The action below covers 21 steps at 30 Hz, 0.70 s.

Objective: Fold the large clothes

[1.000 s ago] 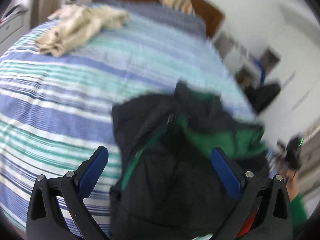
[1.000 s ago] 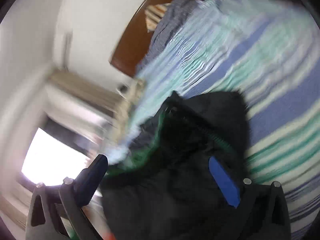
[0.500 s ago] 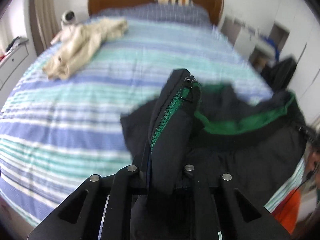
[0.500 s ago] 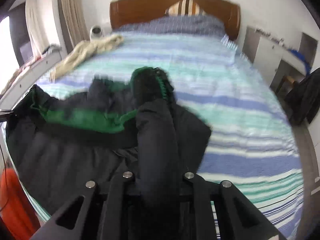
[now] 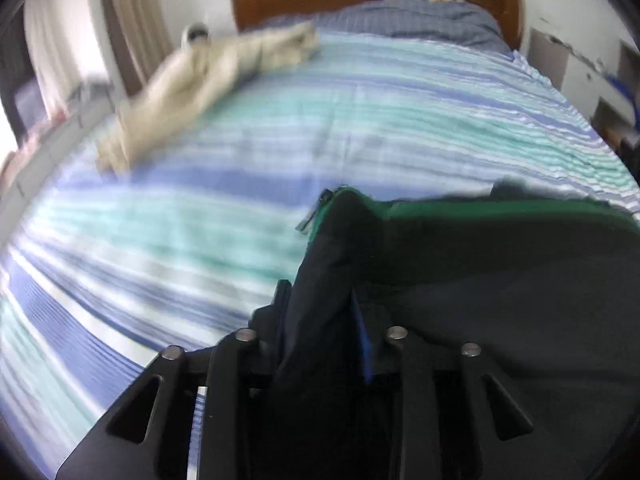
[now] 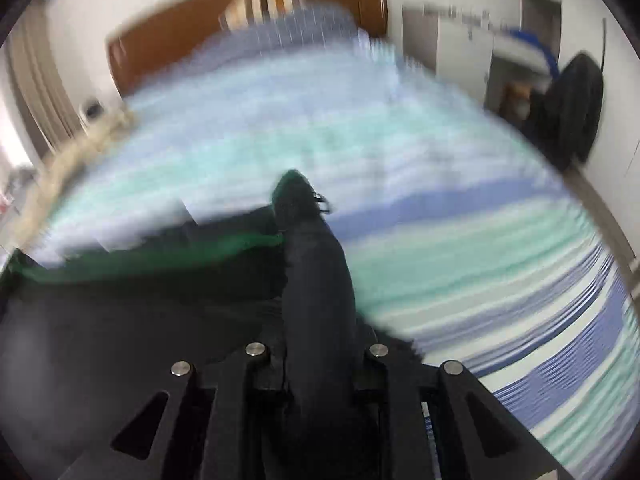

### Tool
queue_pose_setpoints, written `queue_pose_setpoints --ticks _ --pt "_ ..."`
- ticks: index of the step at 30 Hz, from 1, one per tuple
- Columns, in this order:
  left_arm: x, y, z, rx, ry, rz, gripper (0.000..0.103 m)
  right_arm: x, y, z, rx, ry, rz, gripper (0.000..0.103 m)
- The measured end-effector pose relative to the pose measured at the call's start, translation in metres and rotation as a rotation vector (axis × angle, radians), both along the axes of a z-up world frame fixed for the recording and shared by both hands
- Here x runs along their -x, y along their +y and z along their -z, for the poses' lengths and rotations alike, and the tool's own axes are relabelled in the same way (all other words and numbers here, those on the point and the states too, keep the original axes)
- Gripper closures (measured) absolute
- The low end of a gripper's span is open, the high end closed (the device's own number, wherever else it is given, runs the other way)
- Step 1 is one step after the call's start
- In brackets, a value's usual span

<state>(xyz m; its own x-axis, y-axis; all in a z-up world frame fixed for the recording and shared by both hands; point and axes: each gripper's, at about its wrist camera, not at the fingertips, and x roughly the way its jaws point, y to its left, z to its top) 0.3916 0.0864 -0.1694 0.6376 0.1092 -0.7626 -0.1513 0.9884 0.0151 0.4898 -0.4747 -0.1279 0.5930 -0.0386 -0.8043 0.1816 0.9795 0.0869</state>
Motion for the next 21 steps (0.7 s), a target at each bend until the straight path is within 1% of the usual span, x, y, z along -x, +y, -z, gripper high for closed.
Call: queue_pose_setpoints --ticks 1,2,5,10,14,21 --pt "0.003 0.004 0.003 0.014 -0.033 -0.023 0.072 0.002 -0.003 0.004 -0.021 -0.046 0.024 0.08" --pt "0.004 0.006 0.005 0.023 -0.04 -0.024 0.072 0.0 -0.002 0.007 -0.021 -0.065 0.032 0.08" --pt "0.0 0.01 0.012 0.056 -0.046 -0.02 0.07 -0.006 -0.003 0.014 -0.01 -0.089 0.036 0.079" --pt "-0.005 0.007 0.014 0.086 -0.048 -0.021 0.068 0.005 -0.008 0.019 -0.07 -0.127 0.047 0.079" --pt "-0.006 0.009 0.016 0.116 -0.046 -0.024 0.067 0.009 -0.005 0.021 -0.091 -0.133 0.047 0.079" --pt "-0.006 0.011 0.018 0.129 -0.043 -0.029 0.064 0.01 -0.012 0.026 -0.158 -0.148 0.044 0.078"
